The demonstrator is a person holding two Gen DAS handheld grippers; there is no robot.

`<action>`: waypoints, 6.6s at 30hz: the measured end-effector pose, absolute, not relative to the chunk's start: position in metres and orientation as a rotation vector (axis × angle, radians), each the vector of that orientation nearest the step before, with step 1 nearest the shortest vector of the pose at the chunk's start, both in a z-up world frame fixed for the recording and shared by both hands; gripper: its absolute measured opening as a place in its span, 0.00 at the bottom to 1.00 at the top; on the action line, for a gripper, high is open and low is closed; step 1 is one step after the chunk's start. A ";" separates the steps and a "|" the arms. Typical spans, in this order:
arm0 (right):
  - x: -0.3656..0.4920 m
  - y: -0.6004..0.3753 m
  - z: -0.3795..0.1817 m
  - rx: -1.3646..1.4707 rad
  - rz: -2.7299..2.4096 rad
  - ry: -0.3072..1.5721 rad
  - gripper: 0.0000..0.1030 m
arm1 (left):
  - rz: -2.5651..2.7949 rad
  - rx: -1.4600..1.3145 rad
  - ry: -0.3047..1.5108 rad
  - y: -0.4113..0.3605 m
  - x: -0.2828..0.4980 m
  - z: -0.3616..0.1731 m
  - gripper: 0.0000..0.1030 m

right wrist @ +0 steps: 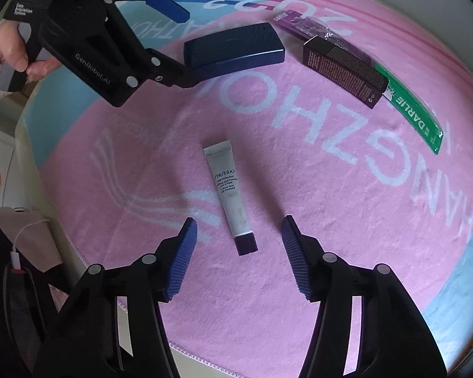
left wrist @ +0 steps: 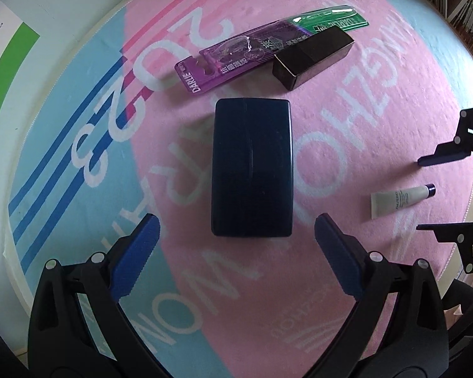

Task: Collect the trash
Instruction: 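Grasp the dark blue case with the left tool while the right tool grasps the white tube, then lift the blue case and white tube and carry them toward the wastebasket, then open both tools over the wastebasket to drop case and tube, then return both tools to the toothbrush pack and black box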

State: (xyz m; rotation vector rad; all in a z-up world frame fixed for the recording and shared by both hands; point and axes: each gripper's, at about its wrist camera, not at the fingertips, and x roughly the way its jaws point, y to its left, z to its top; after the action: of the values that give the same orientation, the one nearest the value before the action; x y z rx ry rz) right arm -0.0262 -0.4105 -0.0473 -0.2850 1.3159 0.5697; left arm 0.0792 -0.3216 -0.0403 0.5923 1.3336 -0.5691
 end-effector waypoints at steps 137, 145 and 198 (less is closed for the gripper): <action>-0.466 -0.630 -0.061 0.437 -0.233 1.243 0.59 | -1.410 1.337 1.092 -0.589 -0.350 -0.075 0.80; -0.474 -0.639 -0.061 0.455 -0.273 1.254 0.58 | -1.423 1.339 1.094 -0.592 -0.349 -0.071 0.81; 0.002 -0.554 0.033 -0.385 0.496 1.062 0.83 | -0.645 0.827 1.152 -0.423 0.084 0.024 0.81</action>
State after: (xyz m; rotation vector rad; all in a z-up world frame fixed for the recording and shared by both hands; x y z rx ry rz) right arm 0.0020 -0.5541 0.0333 -0.3851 1.0624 0.4956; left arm 0.0839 -0.4231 0.0236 0.8274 1.1523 -0.6447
